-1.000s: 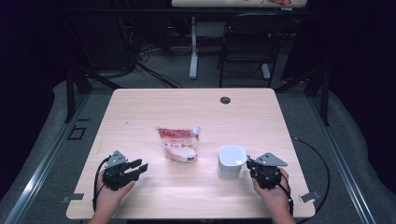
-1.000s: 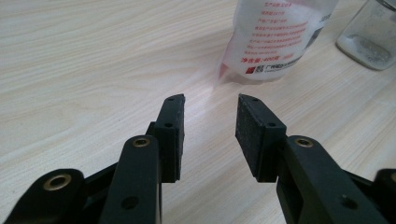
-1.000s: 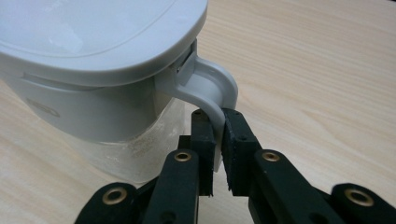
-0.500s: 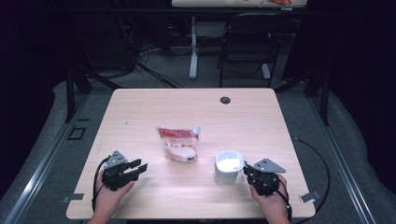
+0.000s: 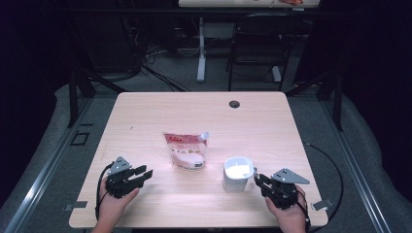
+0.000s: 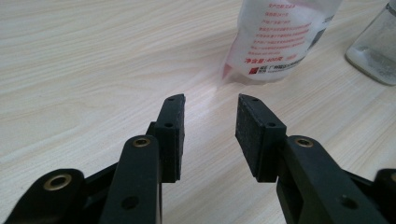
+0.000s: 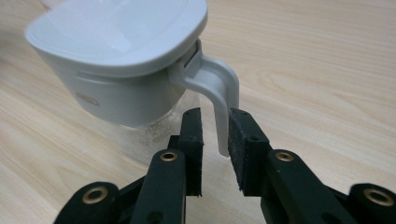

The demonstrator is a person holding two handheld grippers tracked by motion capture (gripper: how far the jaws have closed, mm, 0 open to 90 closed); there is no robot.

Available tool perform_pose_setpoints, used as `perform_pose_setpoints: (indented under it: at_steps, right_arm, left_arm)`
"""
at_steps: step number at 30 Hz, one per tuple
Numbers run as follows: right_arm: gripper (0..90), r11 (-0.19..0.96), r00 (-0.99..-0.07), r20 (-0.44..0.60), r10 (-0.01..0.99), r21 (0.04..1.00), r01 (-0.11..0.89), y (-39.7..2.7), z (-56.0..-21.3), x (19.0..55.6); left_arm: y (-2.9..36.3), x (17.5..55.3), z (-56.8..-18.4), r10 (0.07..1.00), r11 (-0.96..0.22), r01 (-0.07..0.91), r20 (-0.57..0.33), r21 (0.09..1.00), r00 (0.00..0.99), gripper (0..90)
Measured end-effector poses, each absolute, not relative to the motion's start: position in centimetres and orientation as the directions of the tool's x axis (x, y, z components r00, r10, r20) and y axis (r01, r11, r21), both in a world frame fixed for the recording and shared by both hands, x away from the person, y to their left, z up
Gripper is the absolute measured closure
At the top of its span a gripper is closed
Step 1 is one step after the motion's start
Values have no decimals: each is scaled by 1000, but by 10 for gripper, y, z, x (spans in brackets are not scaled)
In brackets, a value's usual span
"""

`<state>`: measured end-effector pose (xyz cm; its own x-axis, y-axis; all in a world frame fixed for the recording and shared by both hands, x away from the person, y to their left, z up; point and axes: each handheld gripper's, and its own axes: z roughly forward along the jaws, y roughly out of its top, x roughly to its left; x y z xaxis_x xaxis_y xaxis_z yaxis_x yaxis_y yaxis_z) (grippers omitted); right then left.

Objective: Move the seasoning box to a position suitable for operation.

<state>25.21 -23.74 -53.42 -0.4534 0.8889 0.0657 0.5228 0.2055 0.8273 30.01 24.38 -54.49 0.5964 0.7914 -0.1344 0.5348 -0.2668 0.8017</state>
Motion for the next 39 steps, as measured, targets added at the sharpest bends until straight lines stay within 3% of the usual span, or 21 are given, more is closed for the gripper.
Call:
perform_pose_setpoints:
  at_steps: [6,11,14,21,27,39]
  right_arm:
    - [702,187,-444,29,896,881,435,-243,-515,252]
    - [676,223,-471,30,882,853,473,-245,-505,268]
    - [742,225,-509,74,858,836,501,-246,-496,279]
    - [776,215,-506,96,857,826,521,-241,-482,297]
    - [900,244,-509,61,859,825,511,-236,-472,299]
    - [900,327,-557,17,830,795,511,-222,-474,291]
  left_arm:
    - [245,300,-546,798,-260,540,-136,800,587,621]
    - [245,301,-546,800,-253,555,-152,792,581,645]
    - [244,302,-547,801,-249,559,-156,791,577,644]
    - [242,302,-549,799,-259,570,-159,780,580,637]
    - [243,303,-550,802,-253,565,-157,786,577,636]
    - [244,304,-551,806,-251,572,-158,781,570,636]
